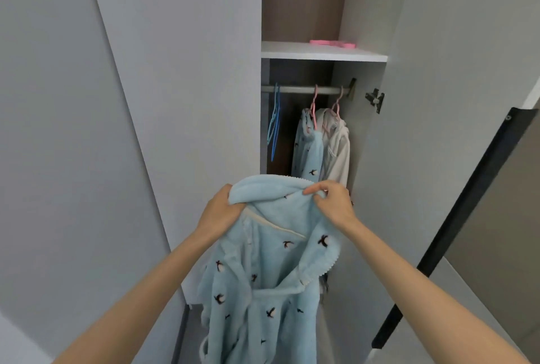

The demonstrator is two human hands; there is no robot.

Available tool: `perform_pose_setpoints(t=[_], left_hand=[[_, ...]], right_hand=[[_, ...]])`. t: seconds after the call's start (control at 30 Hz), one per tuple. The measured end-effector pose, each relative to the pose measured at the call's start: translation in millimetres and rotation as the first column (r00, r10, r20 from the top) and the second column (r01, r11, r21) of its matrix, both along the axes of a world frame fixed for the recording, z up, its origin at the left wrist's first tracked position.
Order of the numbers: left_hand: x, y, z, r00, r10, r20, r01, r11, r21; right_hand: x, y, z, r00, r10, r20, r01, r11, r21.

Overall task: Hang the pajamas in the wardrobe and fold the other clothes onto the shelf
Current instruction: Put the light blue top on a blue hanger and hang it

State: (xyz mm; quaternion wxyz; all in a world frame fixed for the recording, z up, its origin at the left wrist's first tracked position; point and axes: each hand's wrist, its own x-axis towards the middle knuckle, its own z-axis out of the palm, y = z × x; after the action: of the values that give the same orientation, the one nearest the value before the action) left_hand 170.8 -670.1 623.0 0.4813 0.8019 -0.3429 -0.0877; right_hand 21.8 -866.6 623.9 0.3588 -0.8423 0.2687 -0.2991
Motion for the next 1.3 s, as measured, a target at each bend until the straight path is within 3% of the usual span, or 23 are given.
perform_pose_setpoints(t=[0.33, 0.57, 0.63, 0.73, 0.83, 1.07, 1.3], left_hand=[[75.6, -67.3, -1.1, 0.991, -0.123, 0.056, 0.125, 0.991, -0.044], [120.4, -115.8, -12.1, 1.000, -0.009, 0.006, 0.010, 0.993, -0.115], [133.4, -125.0, -16.1, 1.000, 0.020, -0.013, -0.022, 0.994, -0.107], [149.3, -135.6, -19.4, 0.997, 0.060, -0.039, -0.063, 0.993, -0.095], [159.2, -143.5, -19.9, 0.997, 0.056, -0.058, -0.061, 0.994, -0.093], [172.0, -152.4, -26.1, 0.997, 0.039, -0.063, -0.042, 0.998, -0.045], [179.8, -153.9, -26.0, 0.995, 0.053, -0.082, -0.057, 0.997, -0.049]], right_hand=[[86.5, -71.9, -14.1, 0.984, 0.053, -0.168, -0.037, 0.995, 0.095], [162.8, -130.2, -19.0, 0.913, 0.239, -0.331, -0.211, 0.970, 0.118], [190.2, -144.8, -18.2, 0.911, 0.264, -0.316, -0.234, 0.963, 0.132], [234.4, -163.0, -17.2, 0.955, 0.190, -0.227, -0.162, 0.977, 0.137], [275.3, -177.0, -16.6, 0.985, 0.082, -0.154, -0.037, 0.961, 0.273], [337.3, -200.6, -20.8, 0.973, 0.060, -0.224, 0.104, 0.750, 0.653], [344.1, -214.4, -26.6, 0.983, -0.134, -0.128, 0.183, 0.796, 0.577]])
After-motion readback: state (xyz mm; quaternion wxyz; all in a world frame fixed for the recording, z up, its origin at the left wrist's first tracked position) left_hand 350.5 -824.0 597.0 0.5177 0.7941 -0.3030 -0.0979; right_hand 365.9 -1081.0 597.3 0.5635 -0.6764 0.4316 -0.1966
